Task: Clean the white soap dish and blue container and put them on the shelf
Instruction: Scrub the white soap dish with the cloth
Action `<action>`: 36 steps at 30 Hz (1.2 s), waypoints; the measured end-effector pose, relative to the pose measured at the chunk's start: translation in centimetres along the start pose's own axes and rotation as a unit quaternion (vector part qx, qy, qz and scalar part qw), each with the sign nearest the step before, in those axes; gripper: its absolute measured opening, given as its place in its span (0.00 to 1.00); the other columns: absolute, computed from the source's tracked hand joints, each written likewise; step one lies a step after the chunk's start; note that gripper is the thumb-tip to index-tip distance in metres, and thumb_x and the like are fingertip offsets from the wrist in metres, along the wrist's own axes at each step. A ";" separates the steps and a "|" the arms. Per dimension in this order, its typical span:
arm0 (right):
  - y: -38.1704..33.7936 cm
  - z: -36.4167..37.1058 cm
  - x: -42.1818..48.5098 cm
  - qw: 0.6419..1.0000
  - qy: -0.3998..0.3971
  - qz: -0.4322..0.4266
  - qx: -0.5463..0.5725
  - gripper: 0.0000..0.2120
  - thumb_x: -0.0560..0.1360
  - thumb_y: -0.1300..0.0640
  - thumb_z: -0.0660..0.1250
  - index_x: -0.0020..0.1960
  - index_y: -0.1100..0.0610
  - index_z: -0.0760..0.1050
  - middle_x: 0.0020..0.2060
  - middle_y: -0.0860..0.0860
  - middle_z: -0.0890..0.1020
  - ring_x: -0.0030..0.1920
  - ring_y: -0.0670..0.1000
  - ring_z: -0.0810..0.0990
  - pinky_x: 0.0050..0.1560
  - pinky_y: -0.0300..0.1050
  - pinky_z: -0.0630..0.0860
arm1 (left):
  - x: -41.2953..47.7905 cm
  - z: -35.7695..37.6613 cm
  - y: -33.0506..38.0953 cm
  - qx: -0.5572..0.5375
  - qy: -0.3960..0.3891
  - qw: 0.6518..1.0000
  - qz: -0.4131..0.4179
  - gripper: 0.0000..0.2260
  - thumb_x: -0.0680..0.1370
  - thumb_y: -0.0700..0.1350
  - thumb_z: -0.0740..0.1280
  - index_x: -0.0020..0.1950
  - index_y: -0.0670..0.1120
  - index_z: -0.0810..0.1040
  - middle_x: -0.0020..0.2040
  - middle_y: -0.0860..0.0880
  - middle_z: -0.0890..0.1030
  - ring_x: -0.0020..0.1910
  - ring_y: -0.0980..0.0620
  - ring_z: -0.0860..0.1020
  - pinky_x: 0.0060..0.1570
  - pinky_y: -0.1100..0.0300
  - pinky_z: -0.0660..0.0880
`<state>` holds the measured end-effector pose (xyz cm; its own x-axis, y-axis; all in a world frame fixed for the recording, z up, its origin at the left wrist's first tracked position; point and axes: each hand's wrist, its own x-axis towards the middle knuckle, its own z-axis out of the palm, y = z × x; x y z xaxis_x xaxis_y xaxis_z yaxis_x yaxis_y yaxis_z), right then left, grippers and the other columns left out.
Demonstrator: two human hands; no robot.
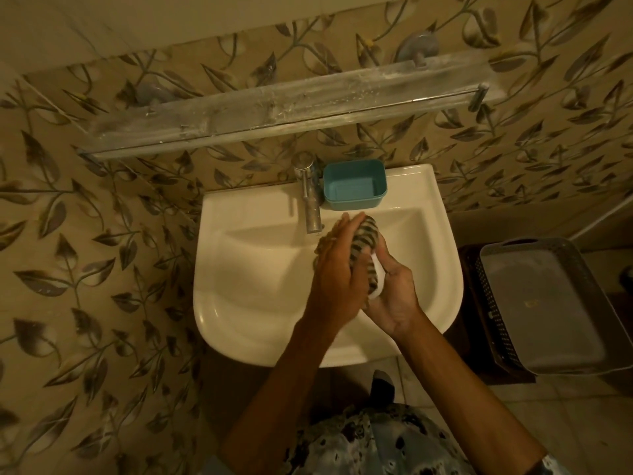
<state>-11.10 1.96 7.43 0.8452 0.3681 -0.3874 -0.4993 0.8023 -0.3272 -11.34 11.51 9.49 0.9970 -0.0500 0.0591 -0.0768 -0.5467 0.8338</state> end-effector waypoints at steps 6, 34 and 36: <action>-0.3 0.3 0.1 0.998 -0.036 -0.040 -0.016 0.25 0.78 0.52 0.56 0.74 0.46 0.62 0.68 0.59 0.72 0.64 0.61 0.73 0.62 0.58 0.73 | -1.5 -1.1 -0.7 -0.062 0.037 0.996 -0.061 0.23 0.79 0.52 0.55 0.74 0.56 0.59 0.69 0.48 0.72 0.63 0.57 0.74 0.60 0.64 0.74; -0.4 0.2 -0.2 0.987 -0.061 -0.035 -0.142 0.37 0.68 0.47 0.73 0.74 0.45 0.62 0.67 0.55 0.74 0.66 0.61 0.74 0.65 0.58 0.72 | 0.2 0.4 -1.1 -0.138 0.159 0.953 -0.220 0.20 0.79 0.55 0.57 0.66 0.45 0.69 0.58 0.45 0.78 0.57 0.47 0.77 0.57 0.51 0.76; -0.3 0.2 0.0 0.988 -0.058 -0.047 -0.135 0.40 0.66 0.48 0.75 0.75 0.45 0.62 0.65 0.54 0.77 0.65 0.59 0.75 0.65 0.56 0.73 | -1.2 1.1 -1.1 -0.161 0.158 0.947 -0.228 0.25 0.75 0.58 0.56 0.67 0.46 0.68 0.59 0.45 0.77 0.58 0.48 0.77 0.58 0.47 0.76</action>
<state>-10.89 1.82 7.72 0.8986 0.3620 -0.2481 -0.4370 0.6861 -0.5816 -12.43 11.23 7.92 0.8826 0.4108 -0.2286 0.3183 -0.1643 0.9336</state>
